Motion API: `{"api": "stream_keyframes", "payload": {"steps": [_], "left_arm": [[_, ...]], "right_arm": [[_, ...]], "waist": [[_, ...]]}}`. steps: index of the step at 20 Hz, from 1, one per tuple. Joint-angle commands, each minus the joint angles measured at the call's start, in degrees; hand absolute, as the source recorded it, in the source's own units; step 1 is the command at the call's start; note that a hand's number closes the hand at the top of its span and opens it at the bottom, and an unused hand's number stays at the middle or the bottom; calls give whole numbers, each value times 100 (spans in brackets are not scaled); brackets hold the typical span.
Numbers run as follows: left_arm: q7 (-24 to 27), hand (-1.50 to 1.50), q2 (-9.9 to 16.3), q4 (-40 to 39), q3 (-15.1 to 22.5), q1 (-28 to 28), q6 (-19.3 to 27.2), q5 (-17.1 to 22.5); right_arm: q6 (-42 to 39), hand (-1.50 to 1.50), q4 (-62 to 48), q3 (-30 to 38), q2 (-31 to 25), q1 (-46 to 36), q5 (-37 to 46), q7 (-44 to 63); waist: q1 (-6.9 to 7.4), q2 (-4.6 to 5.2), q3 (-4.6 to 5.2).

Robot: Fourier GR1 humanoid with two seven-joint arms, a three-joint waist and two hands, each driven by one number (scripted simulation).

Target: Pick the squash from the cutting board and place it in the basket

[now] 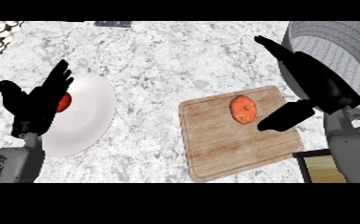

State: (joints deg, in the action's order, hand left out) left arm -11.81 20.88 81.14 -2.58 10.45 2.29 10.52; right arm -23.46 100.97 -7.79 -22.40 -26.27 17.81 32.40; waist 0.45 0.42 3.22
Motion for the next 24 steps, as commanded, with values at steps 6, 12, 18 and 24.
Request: {"api": "stream_keyframes", "payload": {"steps": [6,12,18,24], "left_arm": [[33,0,31,66,-11,-70,-88,-9],[-45,0,-18,64,22,-36,-2,-104],[-90,0,-80,-77,-23,118,48,-107],[-321,0,71,-81,-180,293,-94,6]], "right_arm": [[773,-150,-1230,-473,122,965,830,-1426],[954,-150,-1637,-390,110,894,909,-1996],[854,-150,-1874,-353,176,995,730,-2575],[1005,-150,-1930,-540,338,1279,1035,-2999]], "waist": [[5,9,-337],[-54,-26,-332],[-123,-36,-328],[-102,-47,-325]]}}
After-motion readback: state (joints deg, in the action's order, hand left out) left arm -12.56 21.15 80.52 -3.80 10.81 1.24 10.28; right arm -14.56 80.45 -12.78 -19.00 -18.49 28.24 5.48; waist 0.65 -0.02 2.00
